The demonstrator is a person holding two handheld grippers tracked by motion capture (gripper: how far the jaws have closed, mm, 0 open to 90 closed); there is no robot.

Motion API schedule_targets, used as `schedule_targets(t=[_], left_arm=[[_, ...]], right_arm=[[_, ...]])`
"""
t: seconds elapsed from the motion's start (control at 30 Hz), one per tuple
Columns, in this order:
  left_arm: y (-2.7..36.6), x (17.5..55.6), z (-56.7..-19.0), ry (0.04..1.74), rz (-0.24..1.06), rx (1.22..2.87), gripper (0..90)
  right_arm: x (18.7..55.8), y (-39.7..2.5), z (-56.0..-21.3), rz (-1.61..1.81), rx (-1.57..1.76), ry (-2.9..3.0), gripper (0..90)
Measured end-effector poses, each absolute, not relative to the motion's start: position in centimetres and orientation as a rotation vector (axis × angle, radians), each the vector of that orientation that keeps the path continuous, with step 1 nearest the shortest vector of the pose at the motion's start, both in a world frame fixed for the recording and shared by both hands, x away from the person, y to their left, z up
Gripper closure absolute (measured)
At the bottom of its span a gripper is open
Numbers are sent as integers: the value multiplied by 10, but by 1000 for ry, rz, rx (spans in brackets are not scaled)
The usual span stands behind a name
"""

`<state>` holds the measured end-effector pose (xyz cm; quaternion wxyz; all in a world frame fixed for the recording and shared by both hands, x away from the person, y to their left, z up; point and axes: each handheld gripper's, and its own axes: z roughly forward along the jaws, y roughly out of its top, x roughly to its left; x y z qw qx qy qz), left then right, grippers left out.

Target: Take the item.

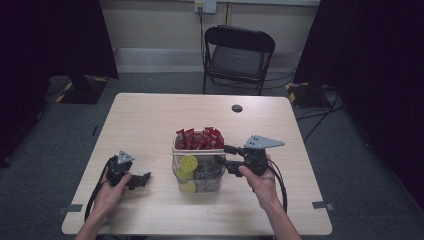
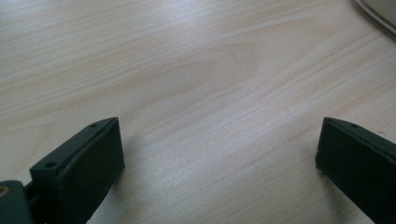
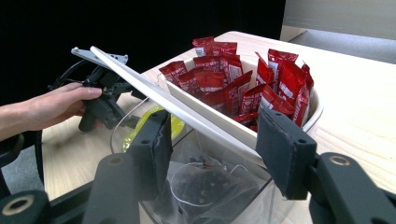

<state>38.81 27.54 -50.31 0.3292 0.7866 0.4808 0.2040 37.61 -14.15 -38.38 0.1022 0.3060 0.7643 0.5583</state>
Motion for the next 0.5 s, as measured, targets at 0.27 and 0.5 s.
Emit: schedule_targets(t=[0.27,0.5], left_arm=[[275,388,-503,1258,534,2059,3],[275,388,-503,1258,533,2058,3]], right_arm=[[376,-141,-384,1647,901,2258,459],[376,-141,-383,1642,902,2262,462]])
